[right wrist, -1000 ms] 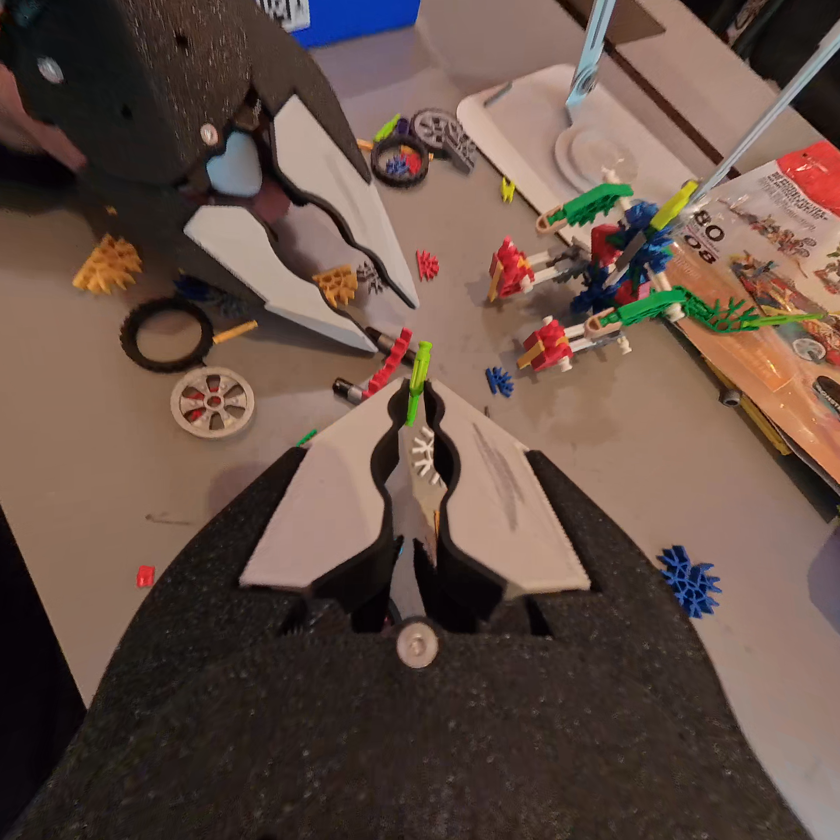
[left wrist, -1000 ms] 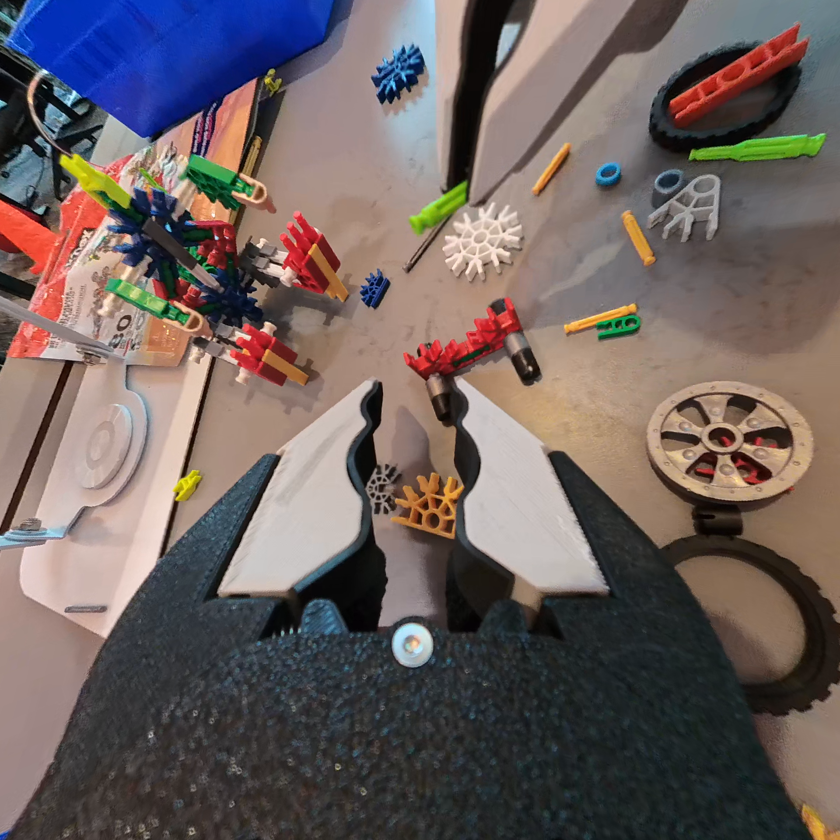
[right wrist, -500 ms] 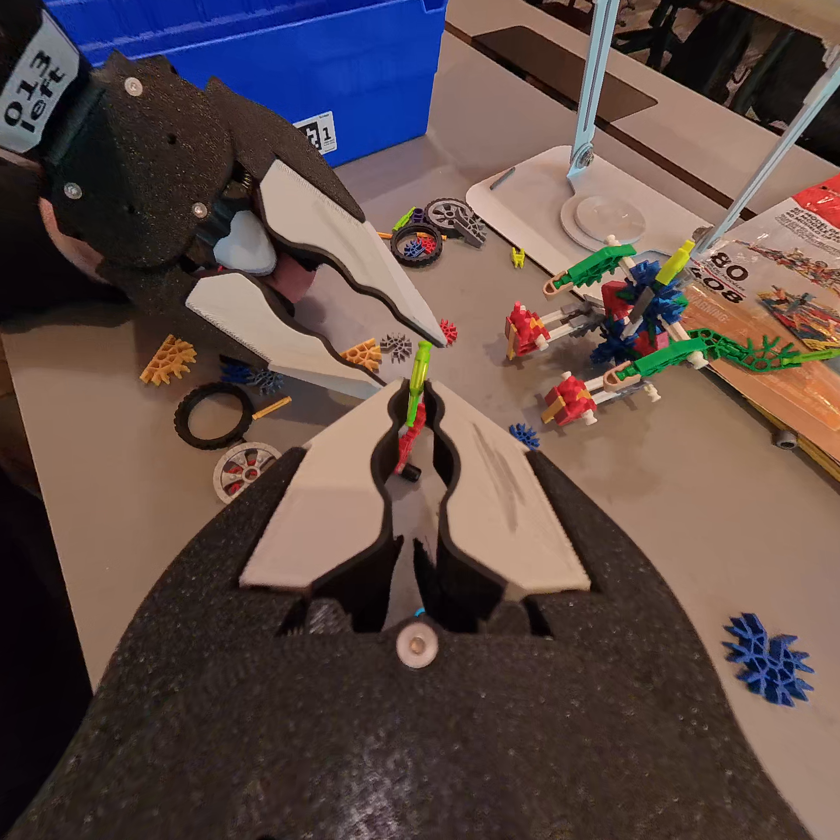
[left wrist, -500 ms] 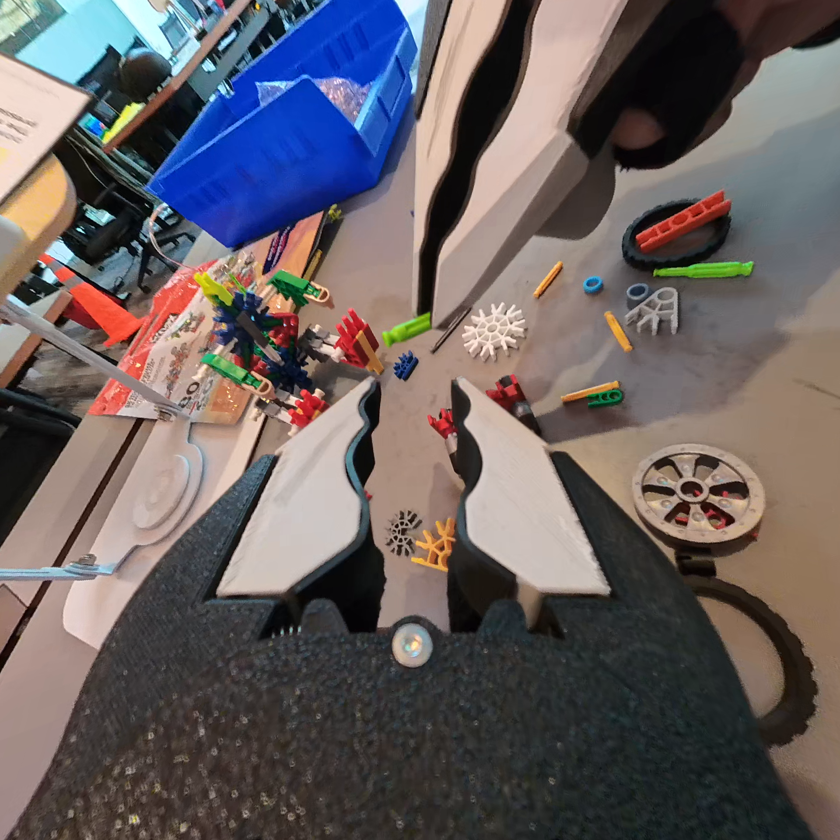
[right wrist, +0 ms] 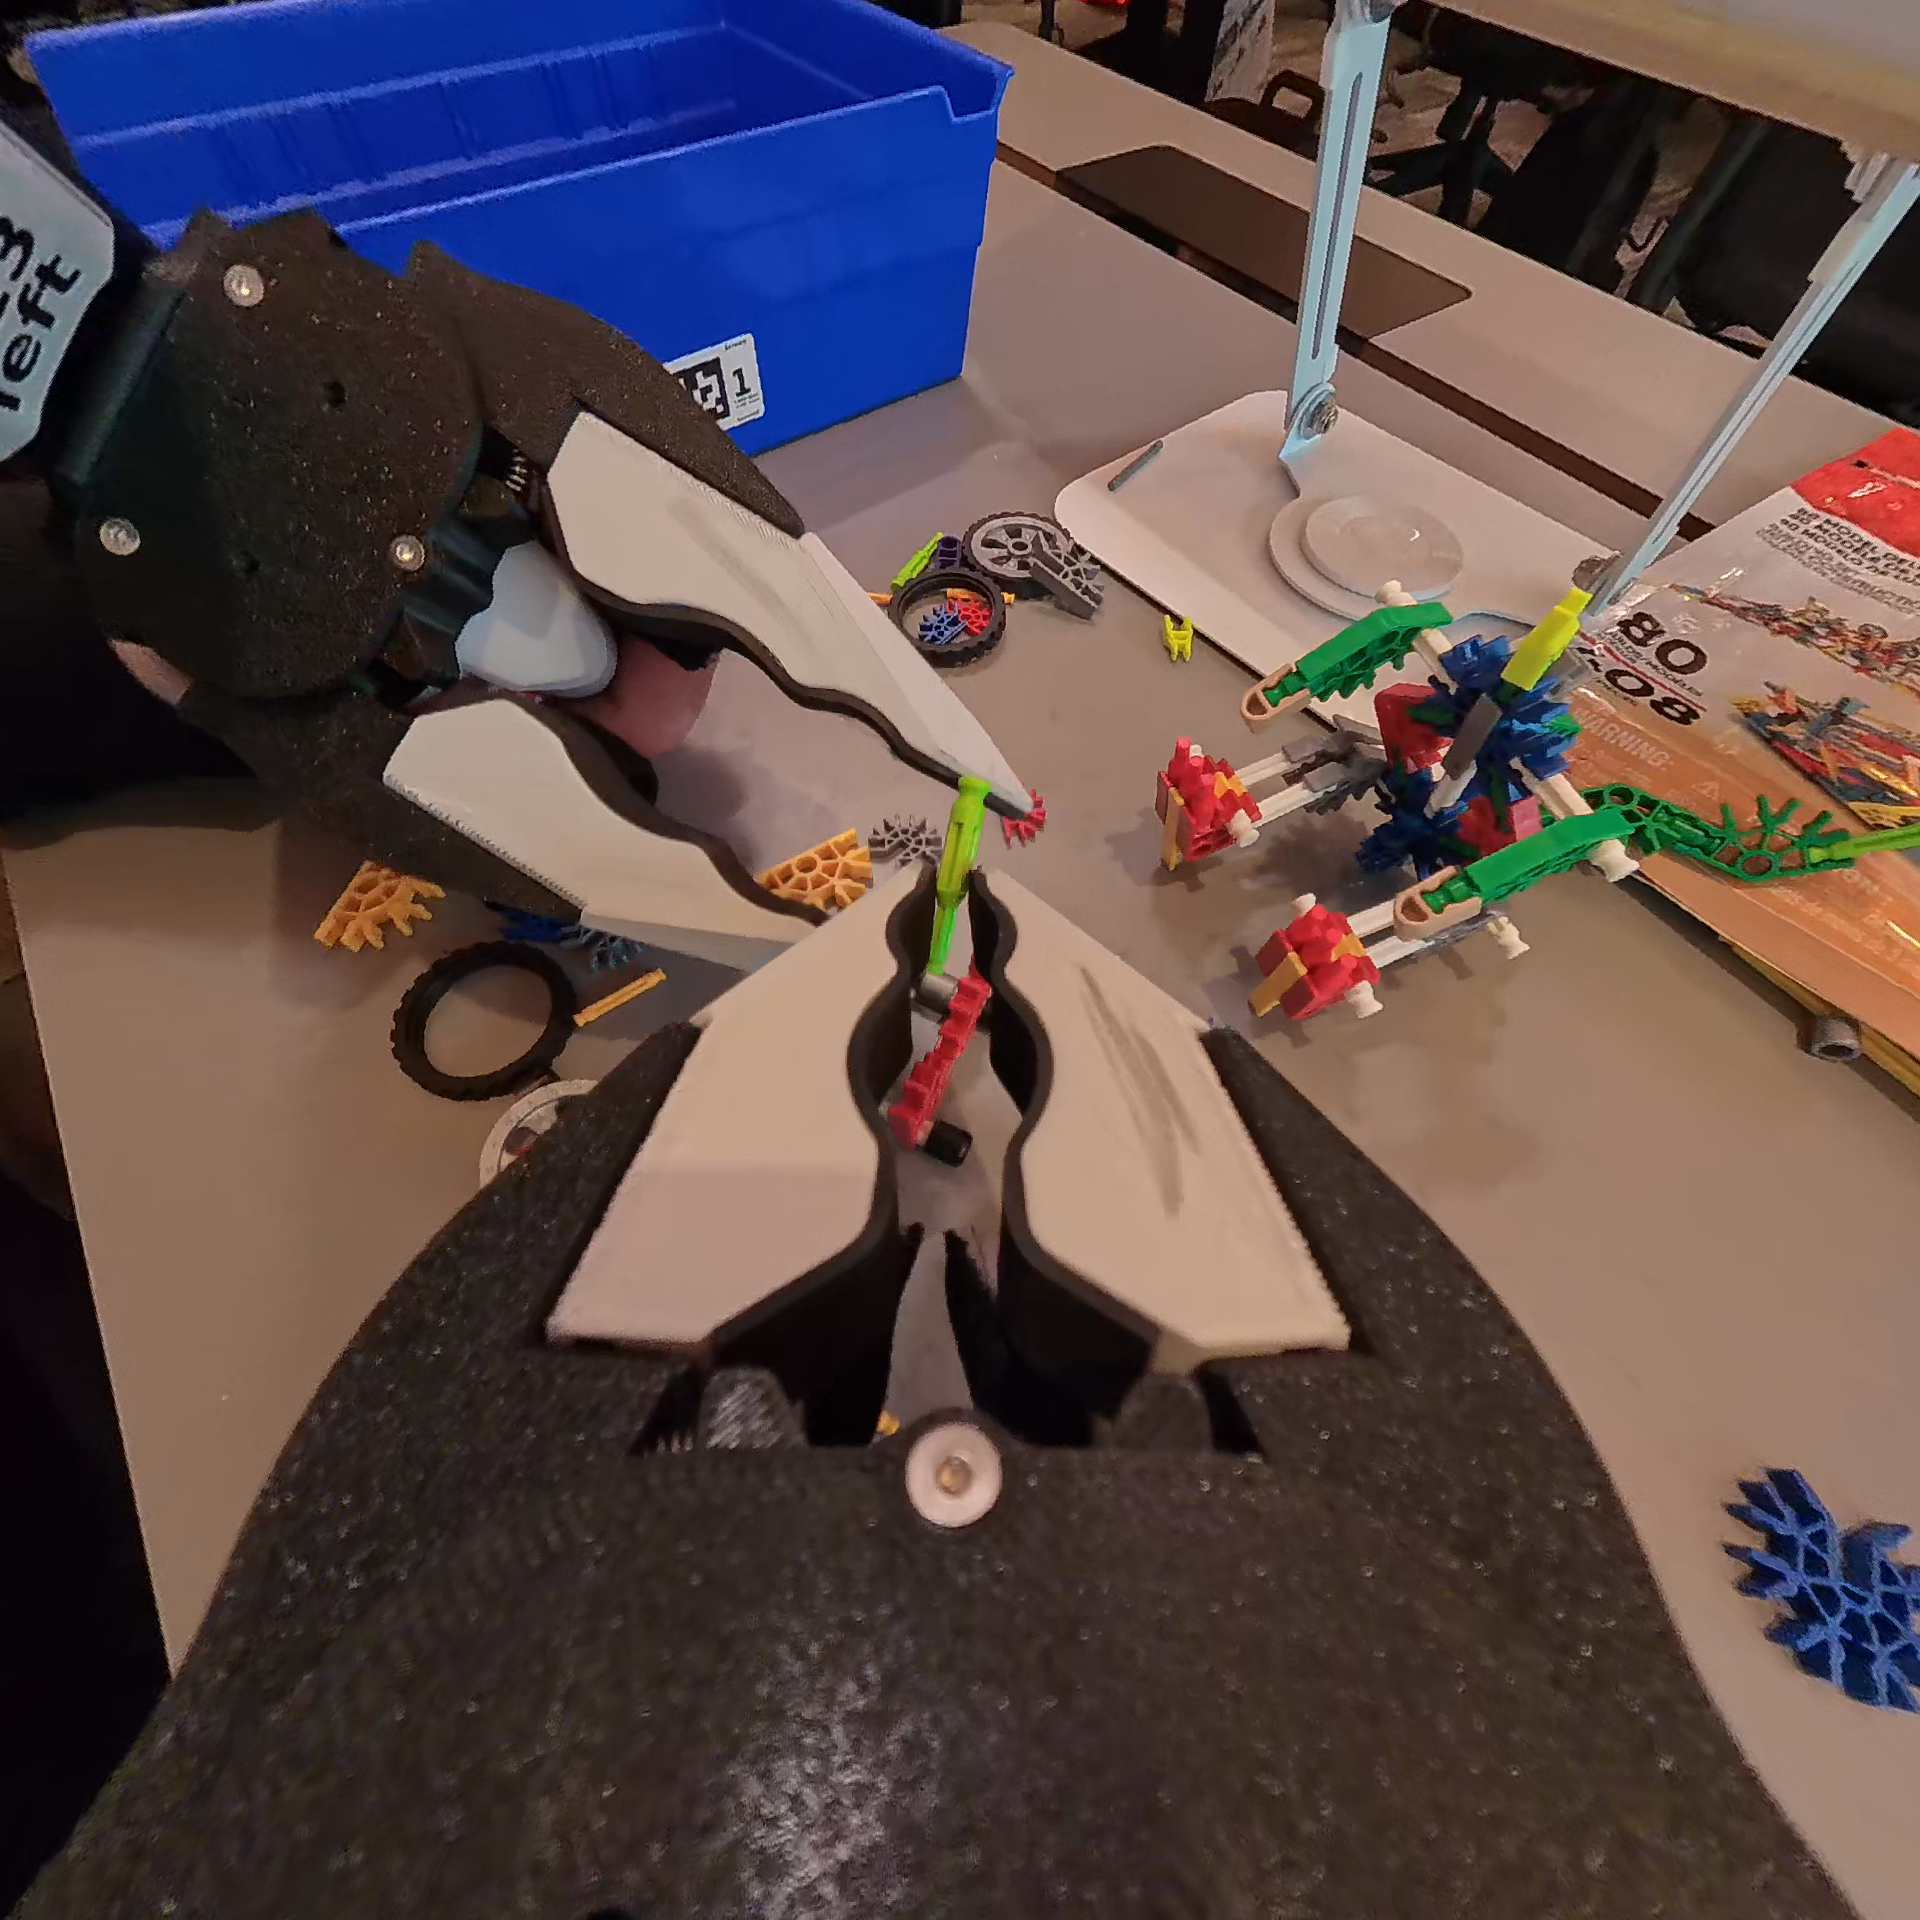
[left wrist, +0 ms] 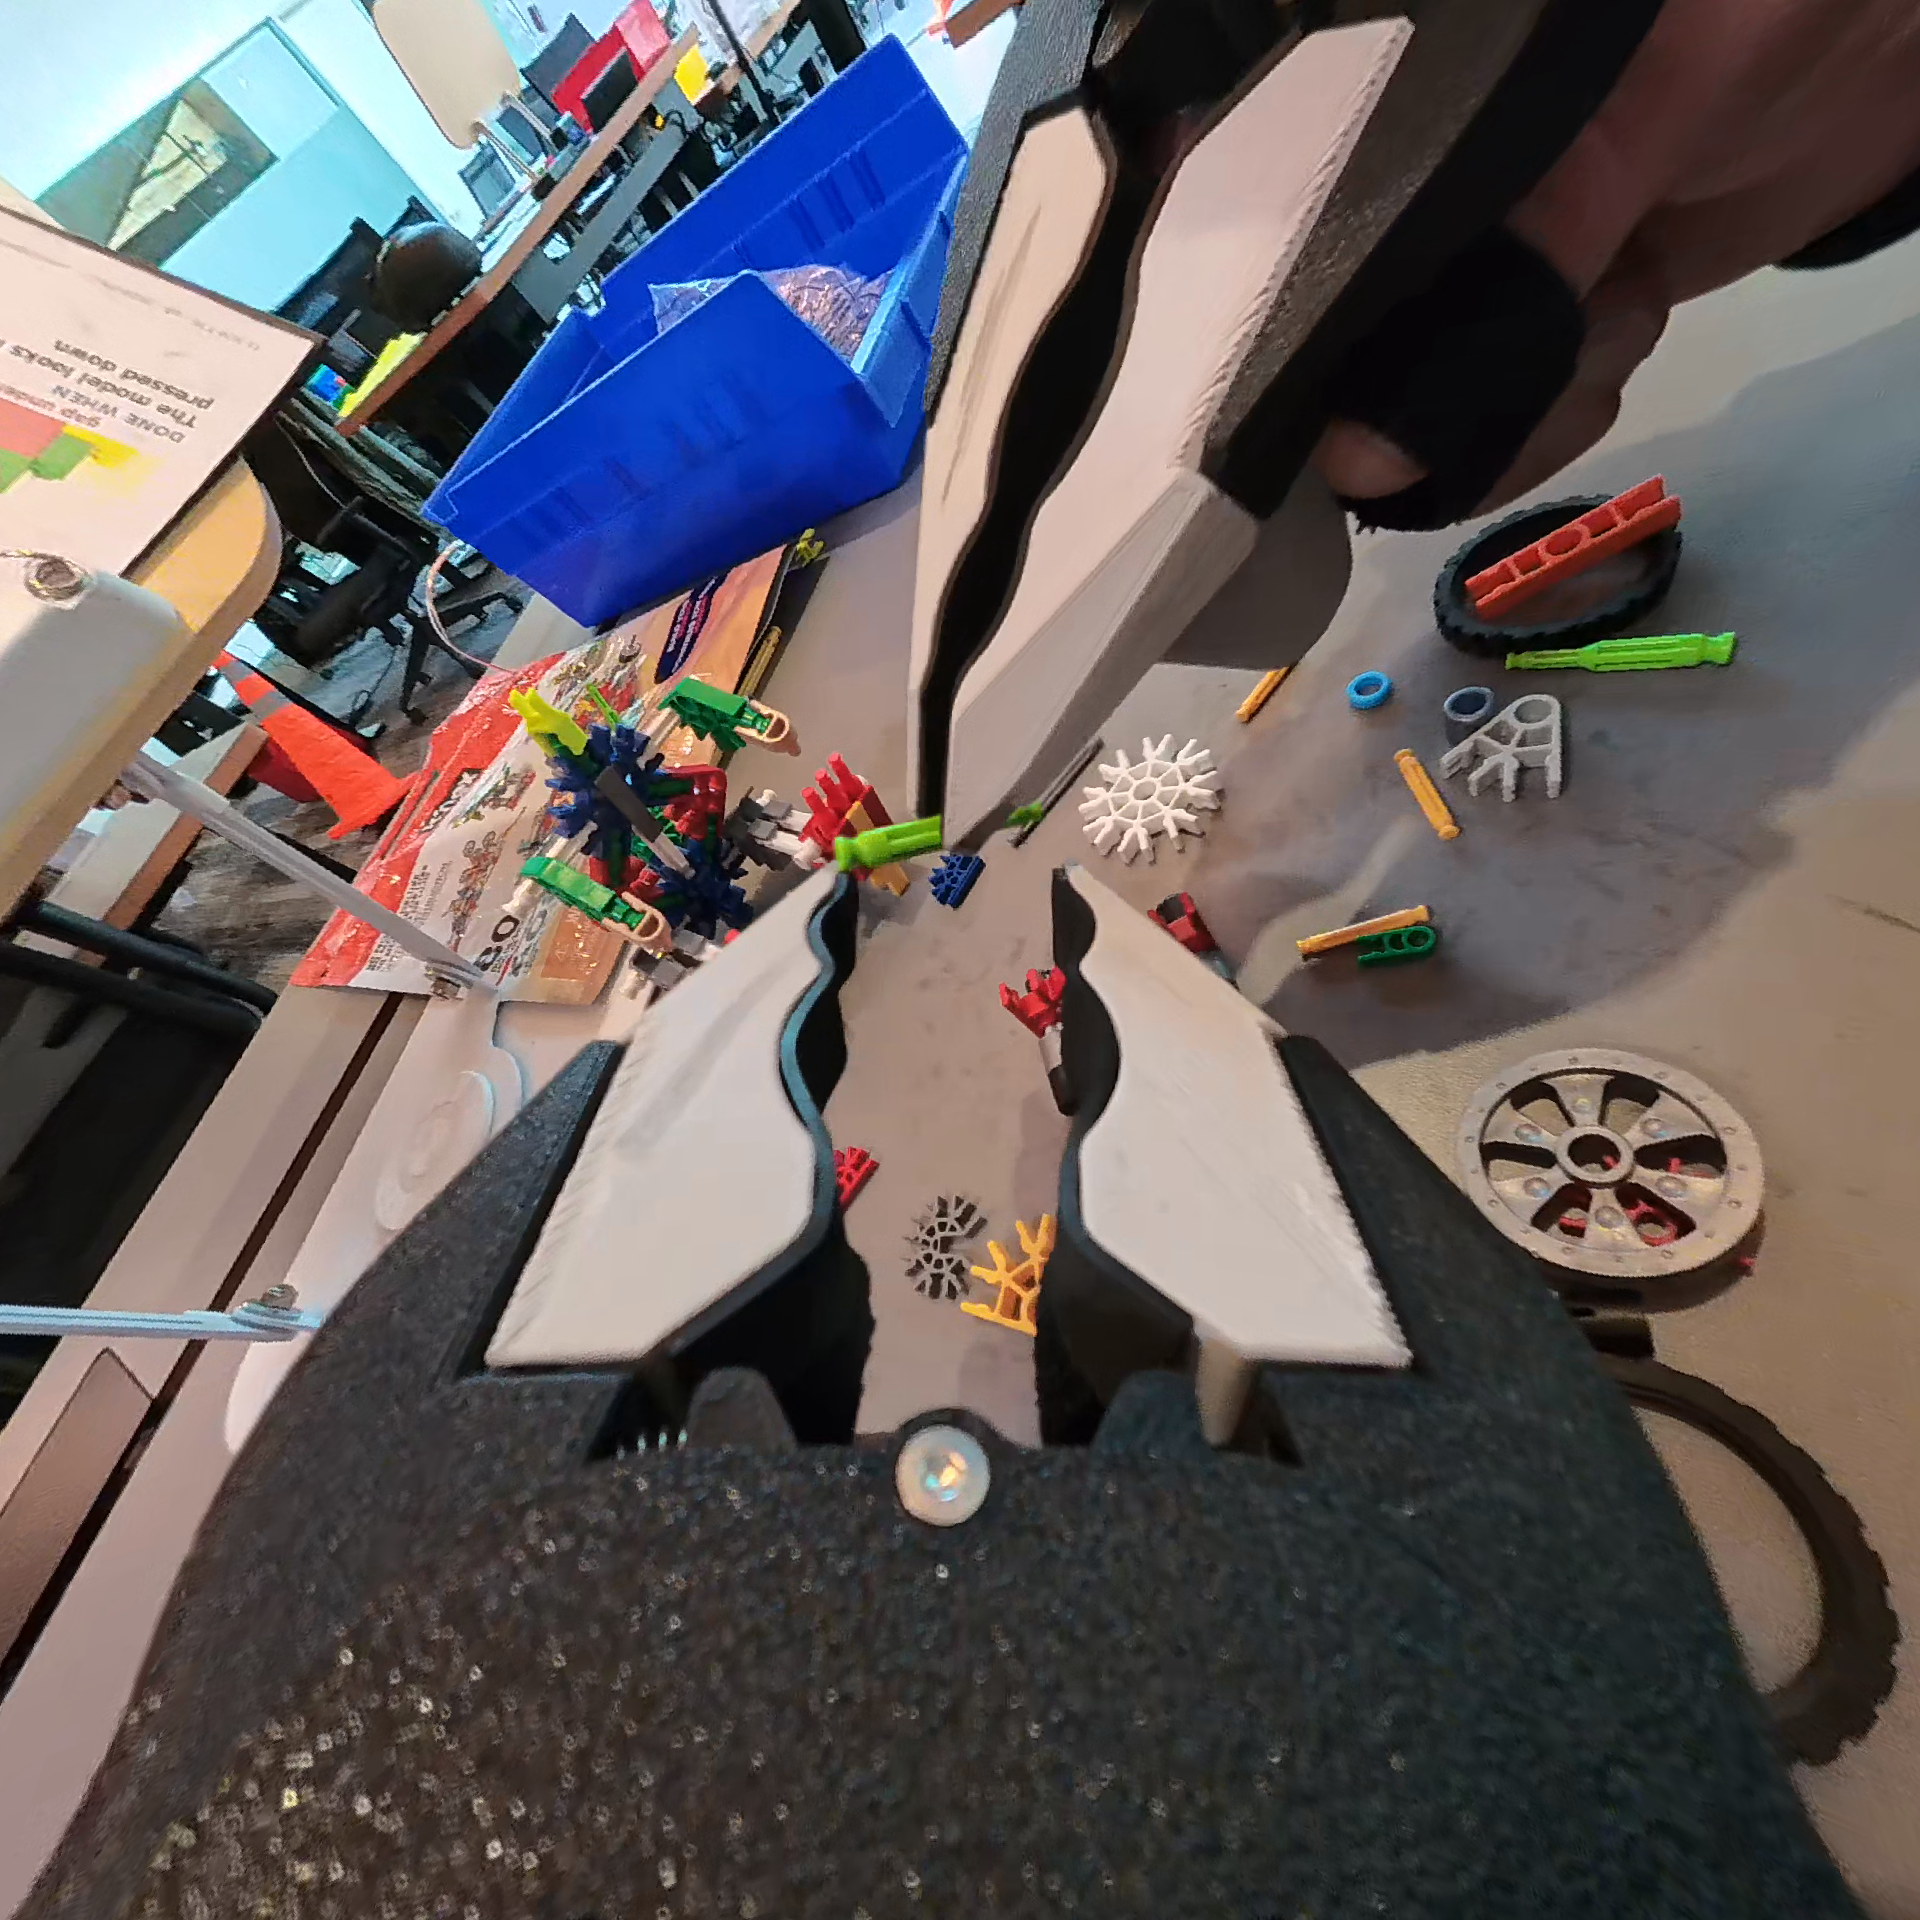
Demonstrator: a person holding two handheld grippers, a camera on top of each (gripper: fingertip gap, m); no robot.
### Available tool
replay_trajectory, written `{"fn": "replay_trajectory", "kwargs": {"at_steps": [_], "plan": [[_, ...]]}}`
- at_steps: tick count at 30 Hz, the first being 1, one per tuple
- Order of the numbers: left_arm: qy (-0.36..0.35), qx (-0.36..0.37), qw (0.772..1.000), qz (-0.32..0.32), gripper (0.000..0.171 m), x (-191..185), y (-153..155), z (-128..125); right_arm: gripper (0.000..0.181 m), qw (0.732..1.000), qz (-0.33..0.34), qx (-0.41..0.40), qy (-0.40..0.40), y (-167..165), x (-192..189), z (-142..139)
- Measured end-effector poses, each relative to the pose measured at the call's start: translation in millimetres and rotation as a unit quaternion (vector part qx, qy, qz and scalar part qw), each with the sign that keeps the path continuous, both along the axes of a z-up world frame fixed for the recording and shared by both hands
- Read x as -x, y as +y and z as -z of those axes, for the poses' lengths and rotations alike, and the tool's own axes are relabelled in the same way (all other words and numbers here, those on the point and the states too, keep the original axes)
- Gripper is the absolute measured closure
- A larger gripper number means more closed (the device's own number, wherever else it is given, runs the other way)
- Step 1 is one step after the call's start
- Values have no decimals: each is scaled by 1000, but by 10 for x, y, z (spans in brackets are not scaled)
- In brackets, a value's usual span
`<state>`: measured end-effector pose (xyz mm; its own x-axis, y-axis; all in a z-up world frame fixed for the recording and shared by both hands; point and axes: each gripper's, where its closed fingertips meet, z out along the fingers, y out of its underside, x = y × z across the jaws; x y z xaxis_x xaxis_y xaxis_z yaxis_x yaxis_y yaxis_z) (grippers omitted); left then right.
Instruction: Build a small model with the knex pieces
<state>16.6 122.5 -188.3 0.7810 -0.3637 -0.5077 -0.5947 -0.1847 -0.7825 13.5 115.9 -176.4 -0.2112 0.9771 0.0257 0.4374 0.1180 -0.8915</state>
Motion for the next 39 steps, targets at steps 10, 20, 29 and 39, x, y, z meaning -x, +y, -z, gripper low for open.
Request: {"fn": "replay_trajectory", "kwargs": {"at_steps": [10,20,29,39], "plan": [[24,-27,999,-14,125,24,15,-67,176,1000,-6,28,9,-97,87,-30],[32,-38,998,-35,134,96,23,-111,176,999,-4,47,19,-127,140,-51],[22,-43,999,-26,134,76,17,-129,176,997,-11,67,24,-135,128,-69],[2,-50,999,19,135,-71,-35,-174,176,993,-48,108,9,-195,-1,-110]]}}
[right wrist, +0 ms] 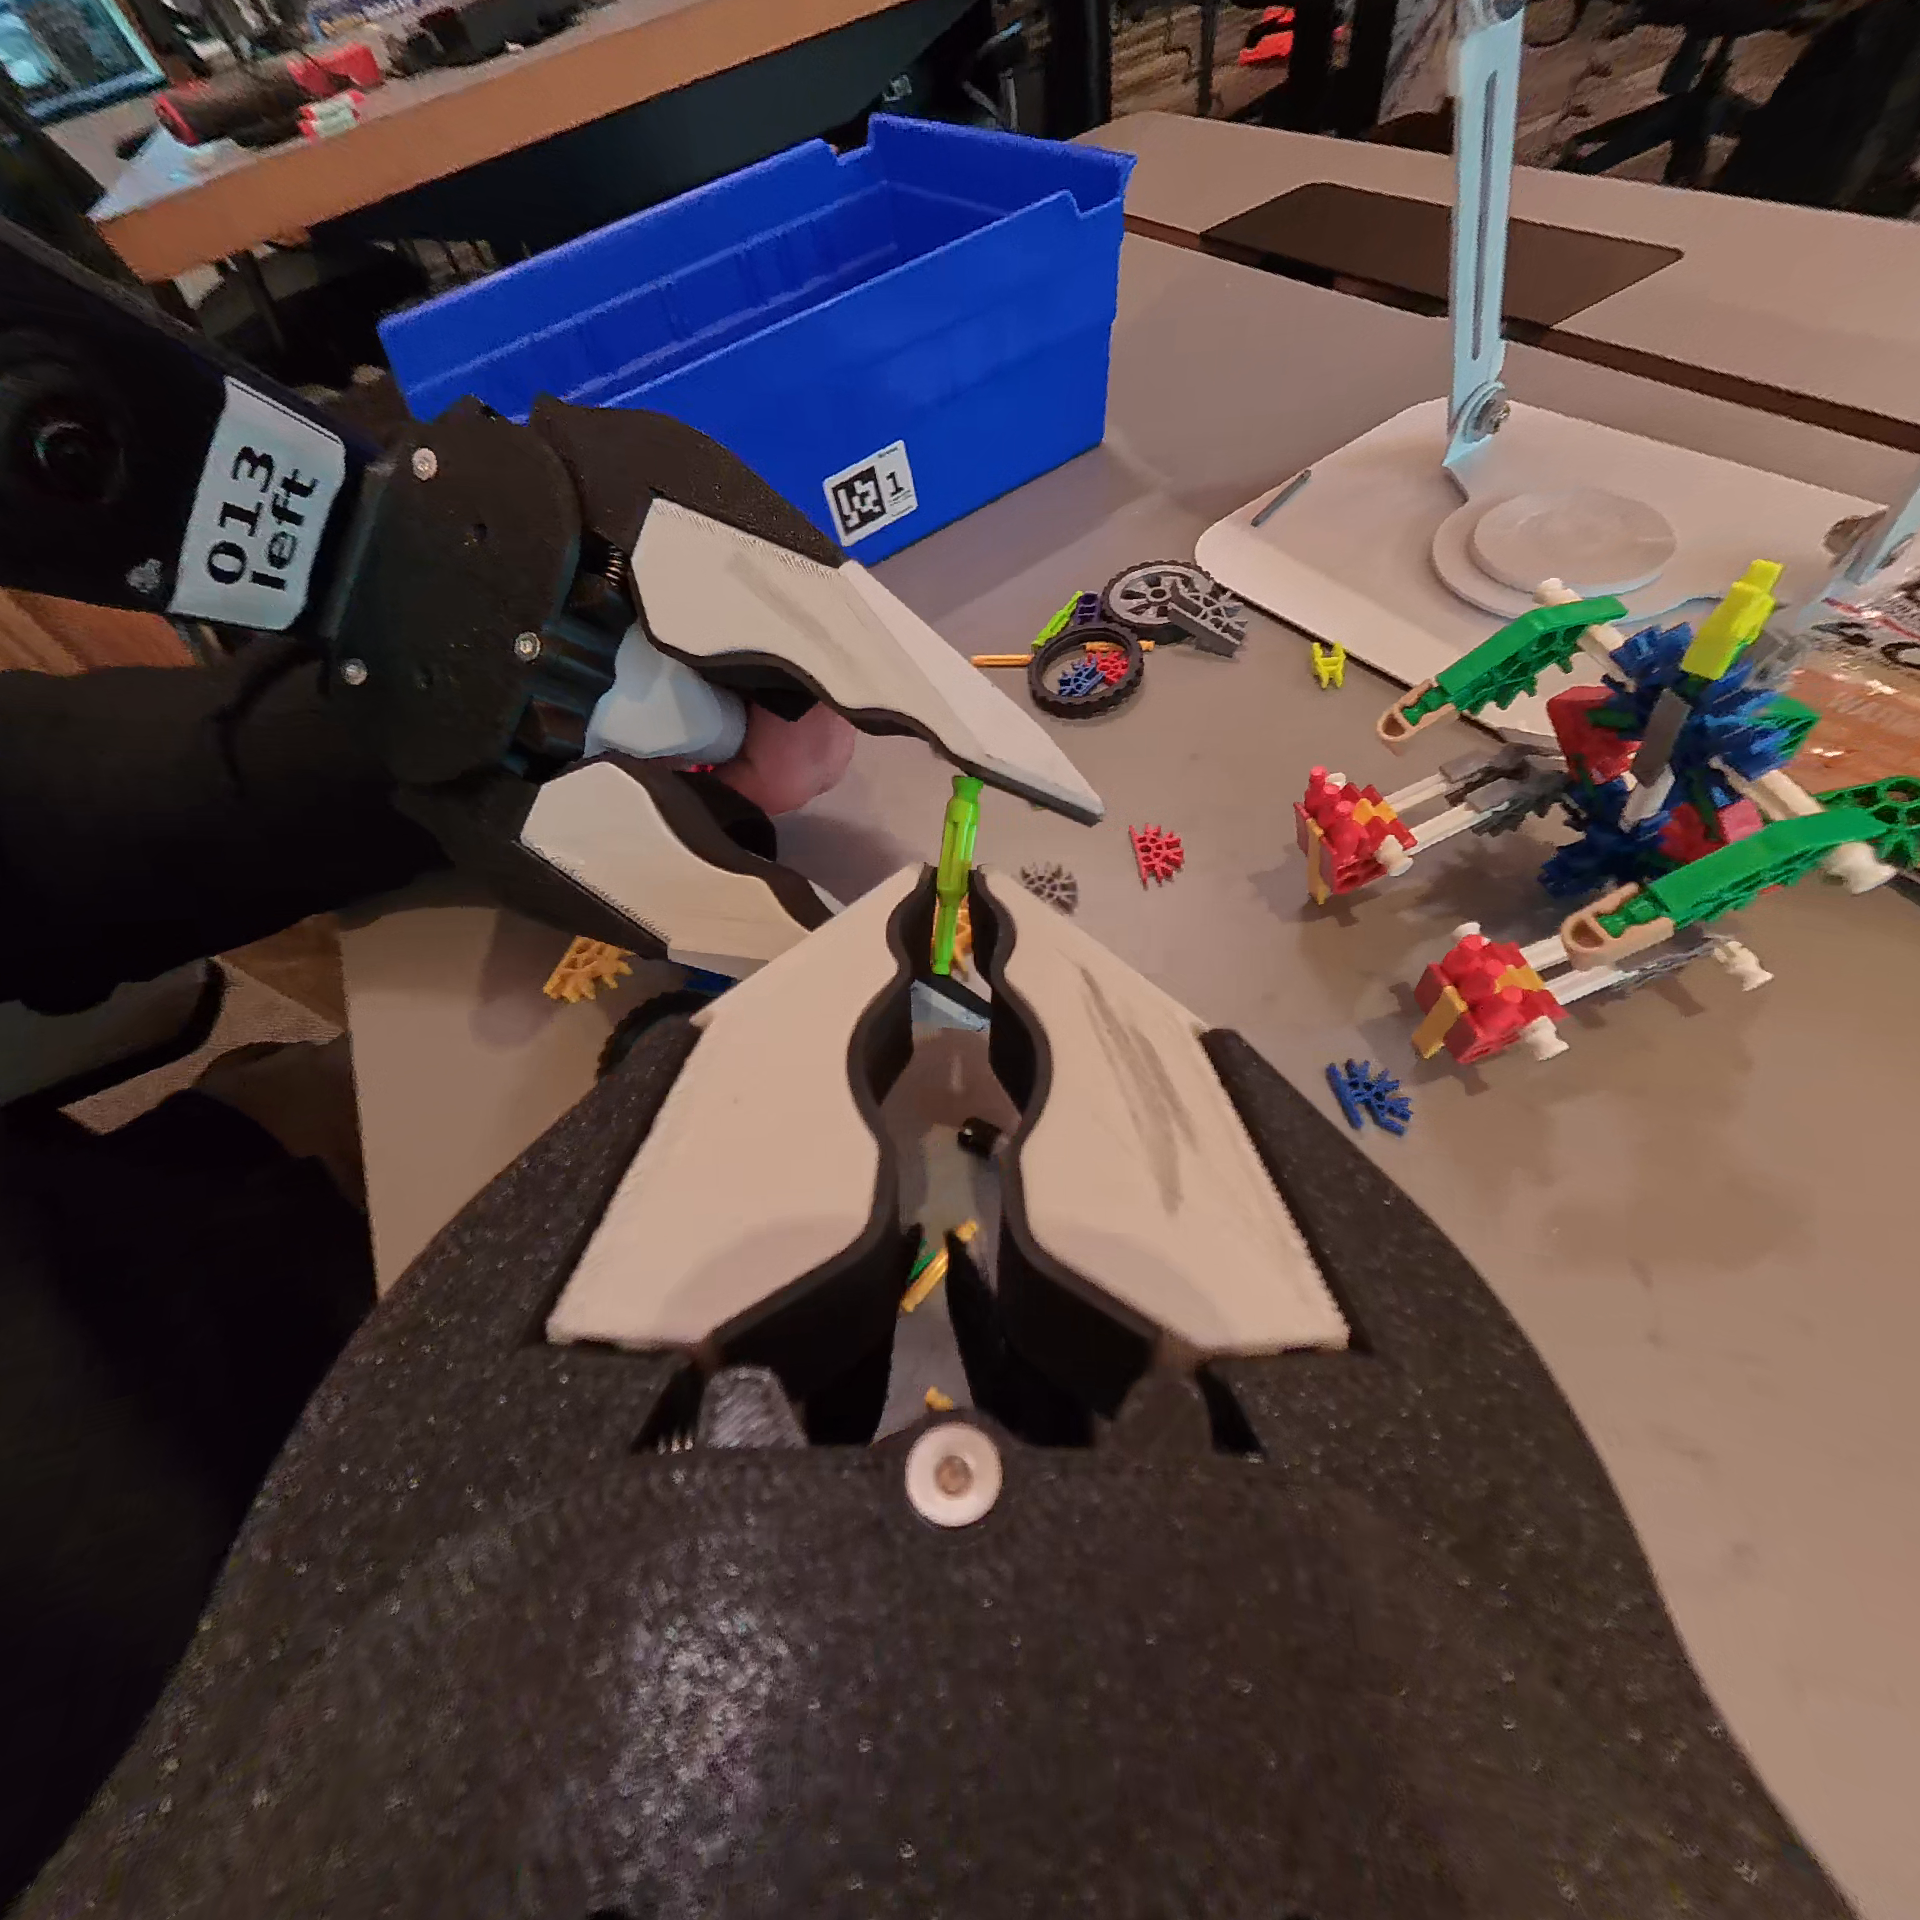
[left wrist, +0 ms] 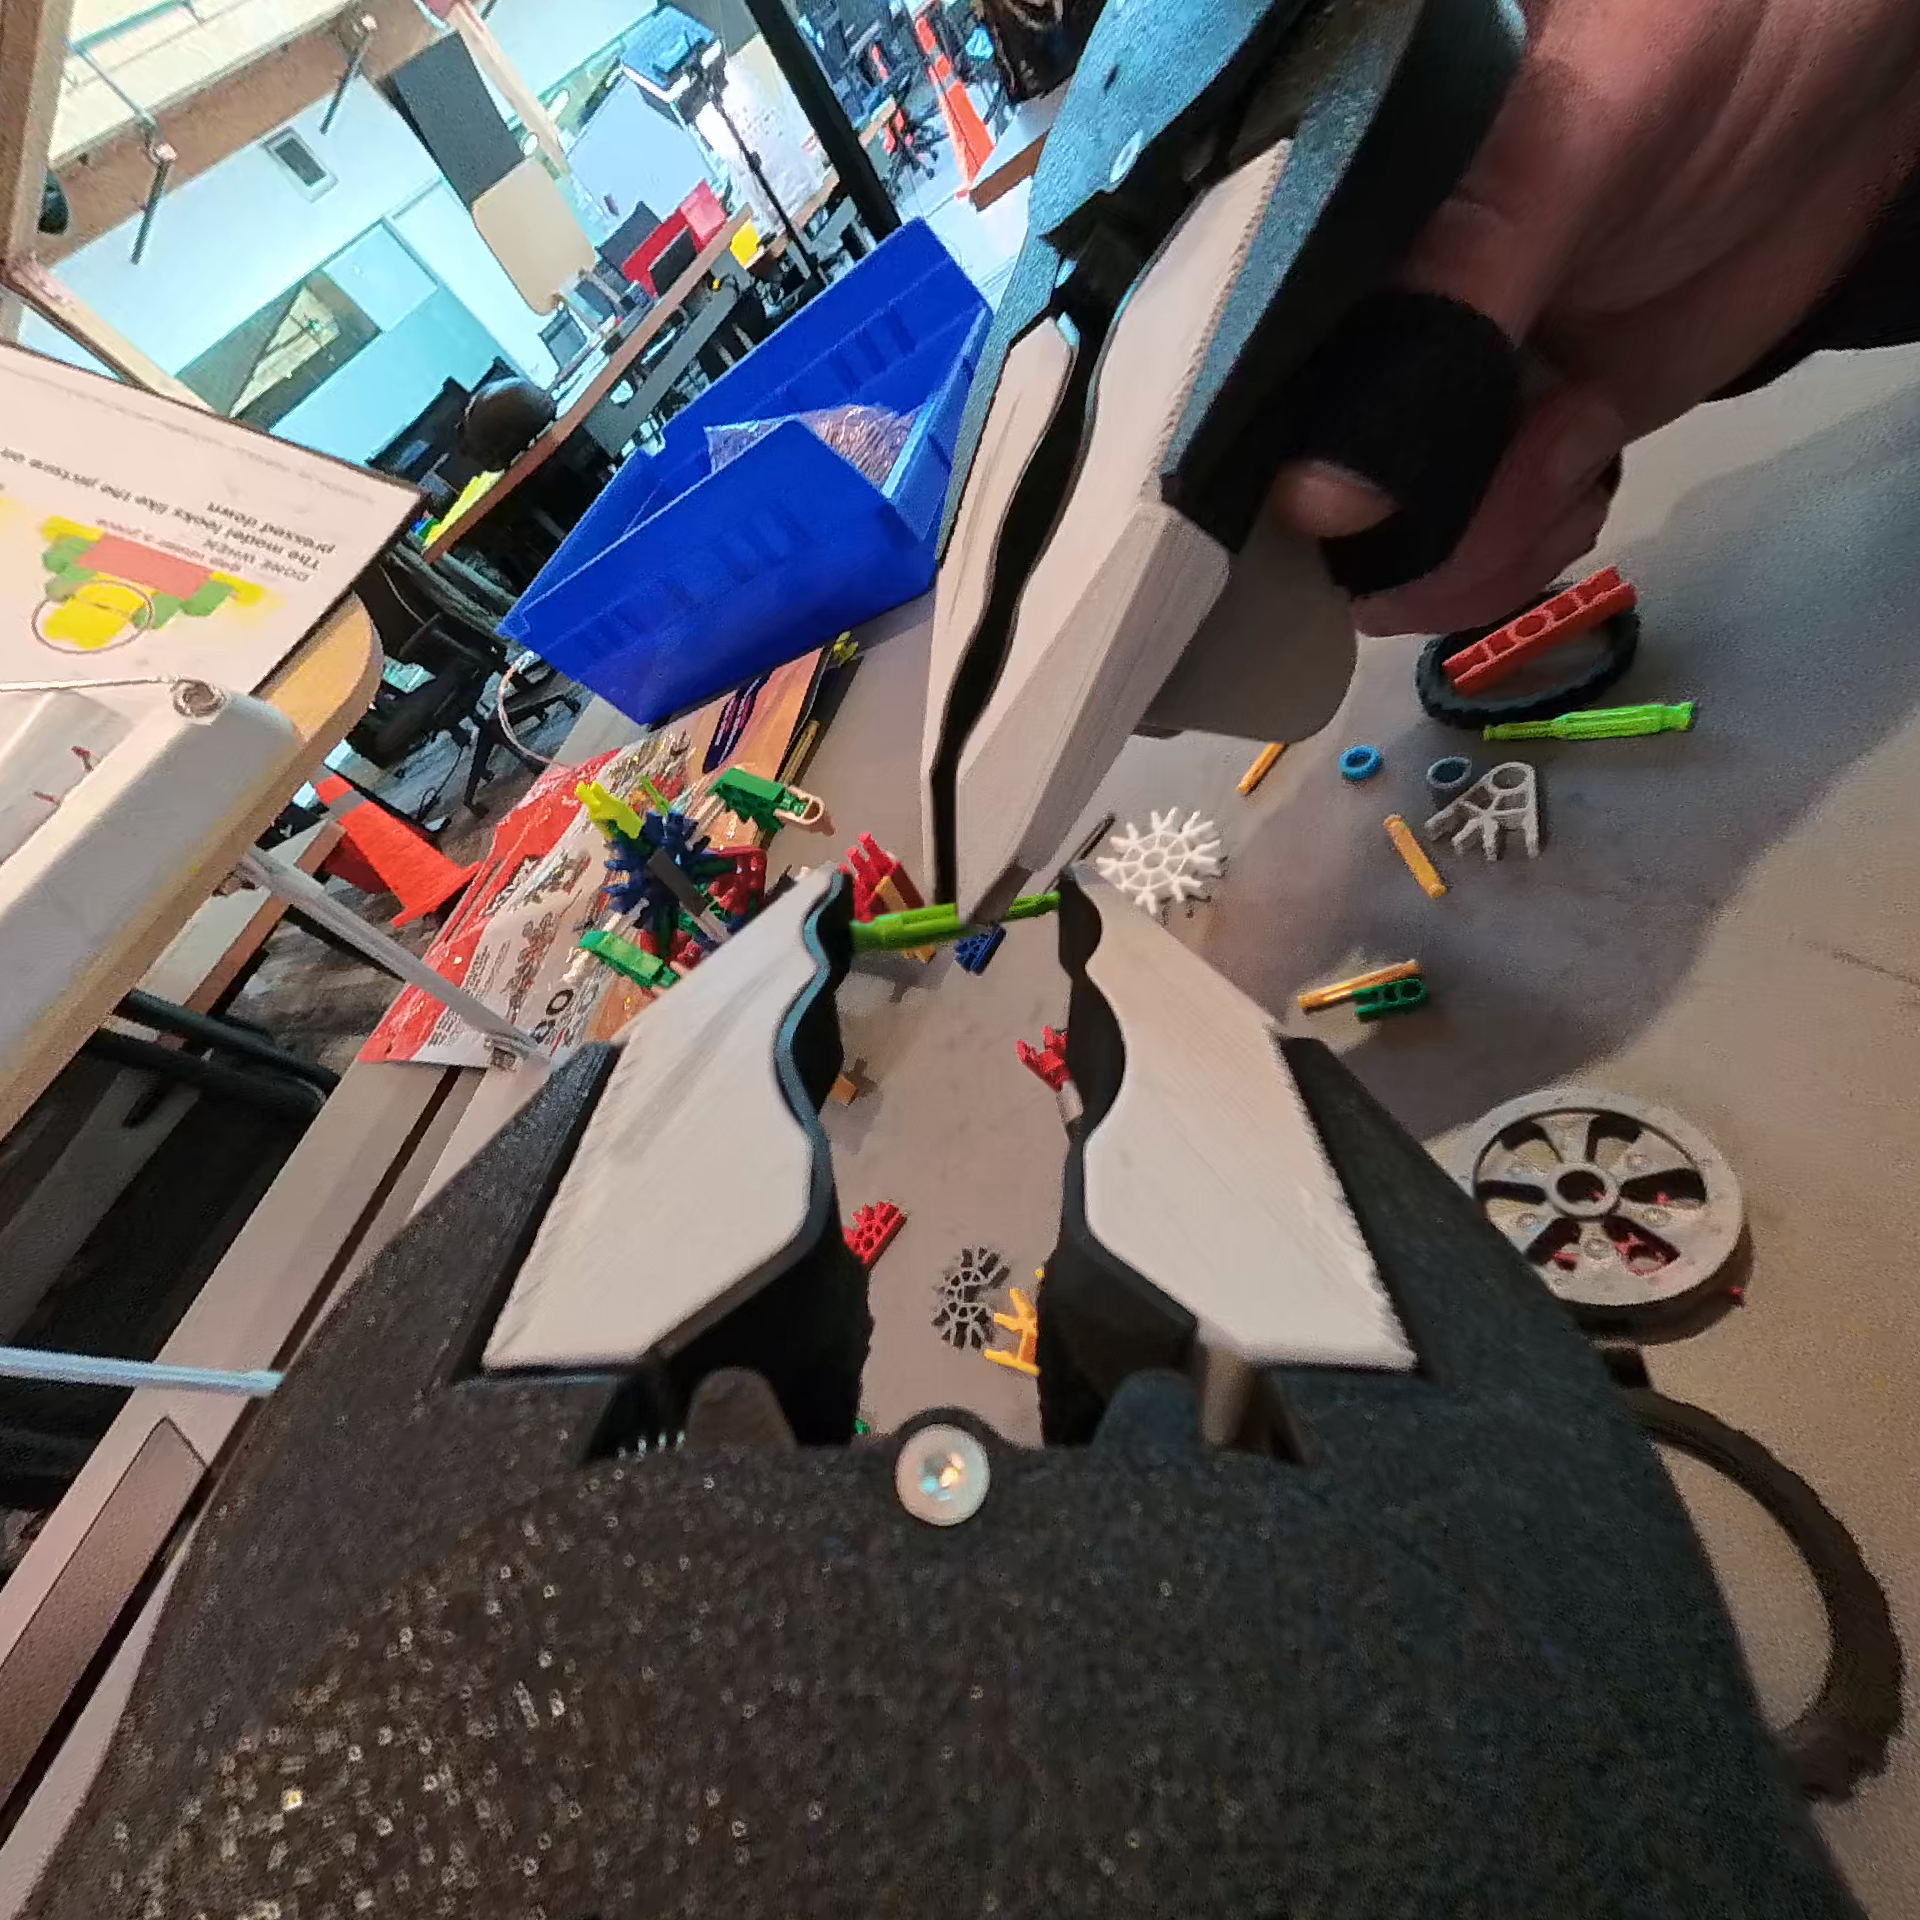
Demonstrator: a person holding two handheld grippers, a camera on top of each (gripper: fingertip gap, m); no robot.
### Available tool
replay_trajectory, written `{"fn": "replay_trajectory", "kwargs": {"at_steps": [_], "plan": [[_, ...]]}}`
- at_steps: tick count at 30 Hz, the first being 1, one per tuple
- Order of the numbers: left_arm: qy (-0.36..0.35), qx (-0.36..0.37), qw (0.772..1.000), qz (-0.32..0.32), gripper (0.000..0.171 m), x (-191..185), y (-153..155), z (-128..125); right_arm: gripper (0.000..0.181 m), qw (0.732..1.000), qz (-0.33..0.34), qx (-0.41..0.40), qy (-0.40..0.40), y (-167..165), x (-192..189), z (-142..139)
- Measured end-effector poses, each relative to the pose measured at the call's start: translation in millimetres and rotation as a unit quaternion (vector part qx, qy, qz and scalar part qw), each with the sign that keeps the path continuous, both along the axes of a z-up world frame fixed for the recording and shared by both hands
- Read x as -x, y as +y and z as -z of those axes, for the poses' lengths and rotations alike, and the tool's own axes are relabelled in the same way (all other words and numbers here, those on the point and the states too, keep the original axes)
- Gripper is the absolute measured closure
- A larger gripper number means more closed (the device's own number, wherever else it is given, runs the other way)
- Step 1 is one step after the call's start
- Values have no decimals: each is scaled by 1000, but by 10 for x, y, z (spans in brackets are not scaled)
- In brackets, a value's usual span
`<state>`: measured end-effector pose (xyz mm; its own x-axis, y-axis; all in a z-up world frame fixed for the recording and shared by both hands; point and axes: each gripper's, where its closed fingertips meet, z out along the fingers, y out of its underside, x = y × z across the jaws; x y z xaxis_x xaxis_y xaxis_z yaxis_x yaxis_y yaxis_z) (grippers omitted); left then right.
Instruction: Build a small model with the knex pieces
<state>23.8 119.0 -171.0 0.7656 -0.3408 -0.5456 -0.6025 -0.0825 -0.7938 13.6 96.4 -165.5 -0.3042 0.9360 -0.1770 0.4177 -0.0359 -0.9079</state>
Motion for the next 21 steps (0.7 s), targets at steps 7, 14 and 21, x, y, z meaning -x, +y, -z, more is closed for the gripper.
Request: {"fn": "replay_trajectory", "kwargs": {"at_steps": [7,14,21], "plan": [[-2,-11,1000,23,135,-90,-35,-46,177,999,-24,43,-4,-37,-78,-45],[6,-7,1000,21,130,-74,-34,-27,177,1000,0,7,-20,74,-126,2],[8,24,999,-26,131,157,25,75,176,978,30,-137,-152,371,-409,529]]}}
